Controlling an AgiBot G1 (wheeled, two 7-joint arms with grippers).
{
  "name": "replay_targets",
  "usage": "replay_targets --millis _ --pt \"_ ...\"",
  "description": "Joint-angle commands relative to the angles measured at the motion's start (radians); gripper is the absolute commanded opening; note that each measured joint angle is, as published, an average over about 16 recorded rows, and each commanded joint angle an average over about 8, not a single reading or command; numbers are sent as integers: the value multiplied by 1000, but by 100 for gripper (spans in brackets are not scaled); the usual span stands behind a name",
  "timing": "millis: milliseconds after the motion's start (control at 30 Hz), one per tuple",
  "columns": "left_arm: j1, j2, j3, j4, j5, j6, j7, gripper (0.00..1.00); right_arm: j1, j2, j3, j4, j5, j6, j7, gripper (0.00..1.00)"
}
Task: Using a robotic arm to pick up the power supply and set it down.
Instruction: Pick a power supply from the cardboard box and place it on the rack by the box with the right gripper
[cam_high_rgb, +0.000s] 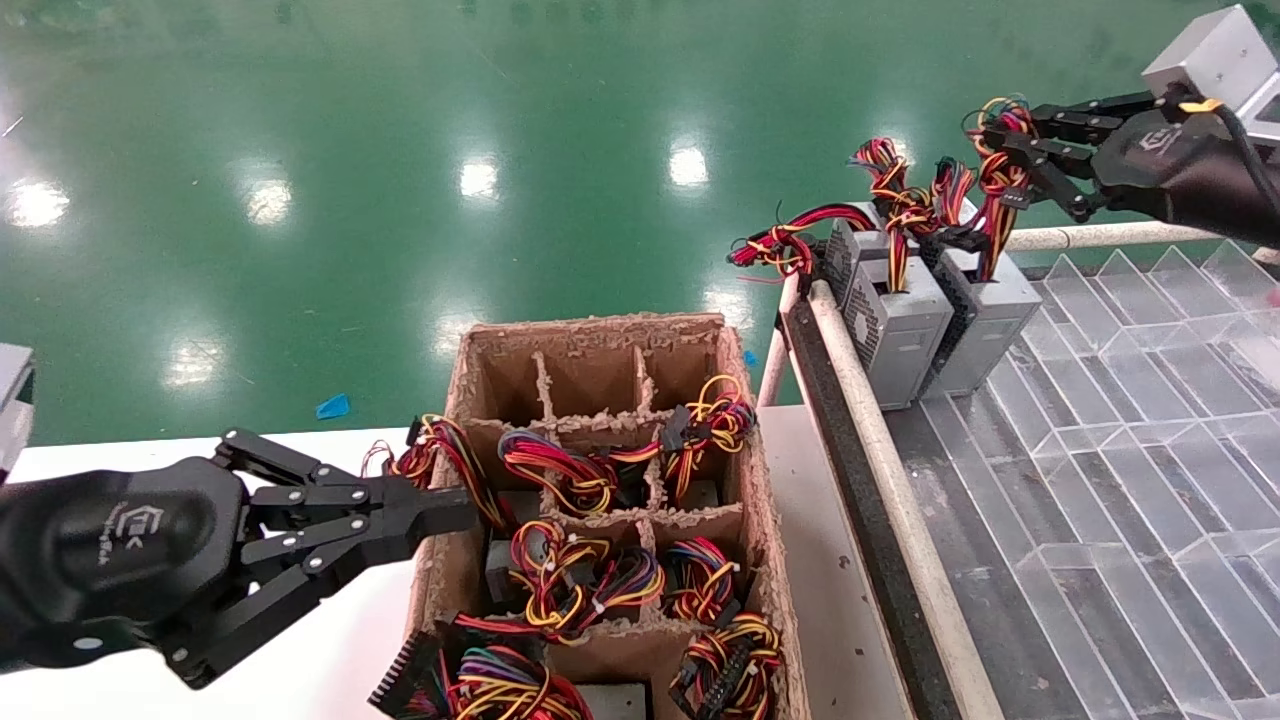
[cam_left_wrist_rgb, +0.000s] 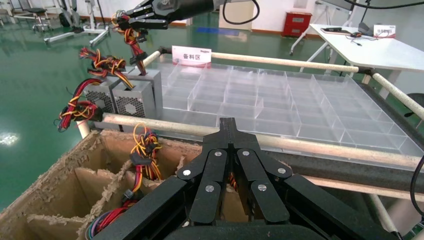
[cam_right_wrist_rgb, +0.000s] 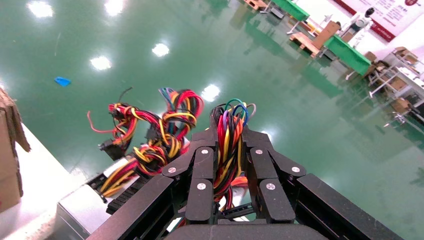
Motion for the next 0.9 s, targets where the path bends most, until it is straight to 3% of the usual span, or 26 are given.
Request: replay_targets --millis 33,67,533,900 --pt "0 0 0 0 0 0 0 0 -2 -5 -2 -2 -2 -1 4 95" --pt "0 0 0 0 0 0 0 0 -1 -6 -2 -2 -3 -3 5 100" --pt "0 0 0 0 0 0 0 0 19 -21 -32 9 -45 -5 7 100" --pt "0 0 0 0 0 0 0 0 37 0 -2 34 -2 -82 -31 100"
